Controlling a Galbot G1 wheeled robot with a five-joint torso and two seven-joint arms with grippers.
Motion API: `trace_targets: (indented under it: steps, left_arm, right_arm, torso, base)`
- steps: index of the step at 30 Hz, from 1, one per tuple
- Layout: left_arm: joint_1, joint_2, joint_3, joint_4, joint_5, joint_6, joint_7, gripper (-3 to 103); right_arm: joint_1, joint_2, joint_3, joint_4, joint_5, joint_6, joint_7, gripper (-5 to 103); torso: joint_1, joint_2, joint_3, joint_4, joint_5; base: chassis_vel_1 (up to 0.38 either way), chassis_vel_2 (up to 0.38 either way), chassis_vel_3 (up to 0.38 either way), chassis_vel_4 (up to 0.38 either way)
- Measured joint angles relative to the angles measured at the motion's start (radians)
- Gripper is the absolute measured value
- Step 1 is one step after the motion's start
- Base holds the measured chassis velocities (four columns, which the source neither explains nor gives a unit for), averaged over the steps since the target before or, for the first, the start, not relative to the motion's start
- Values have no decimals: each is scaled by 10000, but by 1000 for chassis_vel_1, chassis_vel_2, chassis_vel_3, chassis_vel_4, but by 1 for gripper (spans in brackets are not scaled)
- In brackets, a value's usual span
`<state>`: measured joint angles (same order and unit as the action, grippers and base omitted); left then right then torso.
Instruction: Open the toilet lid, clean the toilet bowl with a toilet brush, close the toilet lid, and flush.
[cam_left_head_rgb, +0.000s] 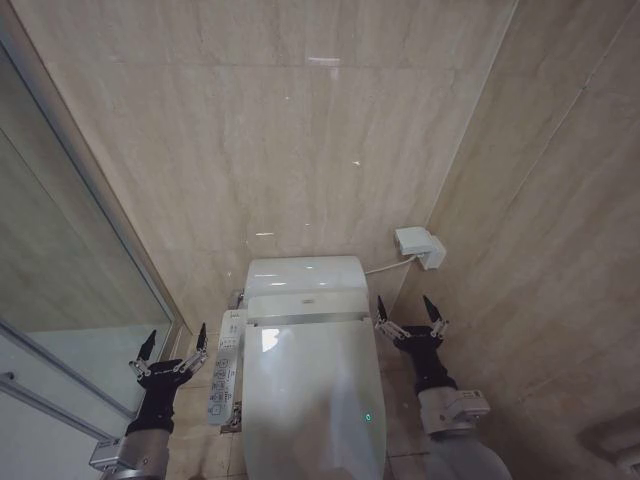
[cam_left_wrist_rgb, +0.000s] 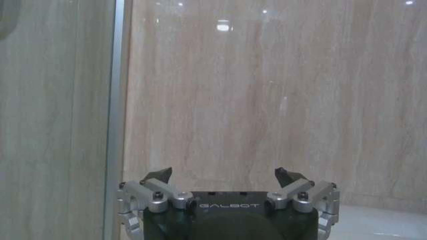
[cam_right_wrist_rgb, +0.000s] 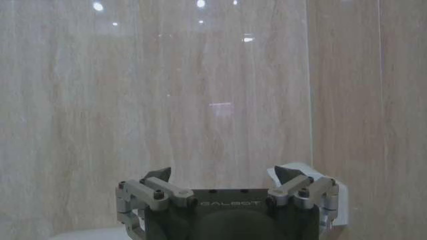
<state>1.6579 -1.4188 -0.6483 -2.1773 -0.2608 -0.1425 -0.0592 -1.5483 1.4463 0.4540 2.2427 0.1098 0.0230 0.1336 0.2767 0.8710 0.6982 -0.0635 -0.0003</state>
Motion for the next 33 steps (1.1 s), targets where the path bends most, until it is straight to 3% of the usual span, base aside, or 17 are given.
trace_targets:
  steps: [33]
  left_arm:
    - [1, 8, -3, 16, 0, -1, -6, 100]
  right_arm:
    - [0, 0, 0, 1, 0, 0, 0, 100]
  torso:
    - [0, 0, 0, 0, 0]
  base:
    - [0, 0, 0, 0]
